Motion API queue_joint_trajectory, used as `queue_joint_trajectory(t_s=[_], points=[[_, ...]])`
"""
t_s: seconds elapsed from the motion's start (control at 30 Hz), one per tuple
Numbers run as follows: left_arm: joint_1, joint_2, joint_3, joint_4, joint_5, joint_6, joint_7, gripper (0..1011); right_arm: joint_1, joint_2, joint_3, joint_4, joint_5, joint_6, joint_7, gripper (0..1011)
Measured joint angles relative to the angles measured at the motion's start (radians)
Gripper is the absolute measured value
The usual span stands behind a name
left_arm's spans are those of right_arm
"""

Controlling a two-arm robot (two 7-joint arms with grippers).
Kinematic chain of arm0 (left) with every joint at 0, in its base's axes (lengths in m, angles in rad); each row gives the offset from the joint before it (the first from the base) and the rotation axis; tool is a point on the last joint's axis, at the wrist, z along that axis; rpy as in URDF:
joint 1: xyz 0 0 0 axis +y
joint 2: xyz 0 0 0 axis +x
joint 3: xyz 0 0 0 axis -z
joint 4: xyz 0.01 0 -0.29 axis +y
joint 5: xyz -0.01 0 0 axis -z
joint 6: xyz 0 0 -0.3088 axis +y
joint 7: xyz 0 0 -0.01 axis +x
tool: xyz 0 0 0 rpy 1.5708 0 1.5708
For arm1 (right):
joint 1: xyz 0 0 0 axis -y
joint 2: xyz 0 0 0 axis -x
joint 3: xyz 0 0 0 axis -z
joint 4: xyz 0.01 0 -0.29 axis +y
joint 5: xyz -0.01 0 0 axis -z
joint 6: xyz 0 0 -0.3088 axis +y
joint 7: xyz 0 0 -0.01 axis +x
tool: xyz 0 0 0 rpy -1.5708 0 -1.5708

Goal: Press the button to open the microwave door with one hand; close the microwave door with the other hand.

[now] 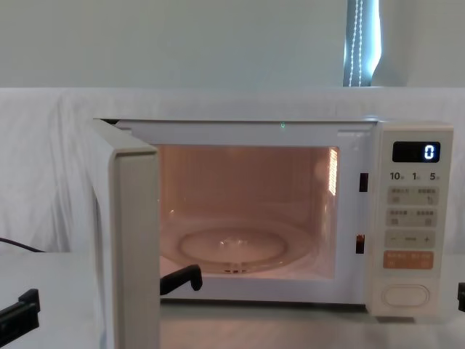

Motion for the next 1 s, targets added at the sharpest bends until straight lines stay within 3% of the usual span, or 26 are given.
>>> queue_joint_trajectory(t_s=[0.53, 1.0], points=[[0.0, 0.0, 0.0, 0.0, 0.0, 0.0, 0.0, 993, 0.0, 0.0, 0.0, 0.001, 0.0, -0.001, 0.0, 1002], [0.0, 0.0, 0.0, 0.0, 0.0, 0.0, 0.0, 633, 0.0, -0.001, -0.001, -0.001, 0.0, -0.001, 0.0, 1002]])
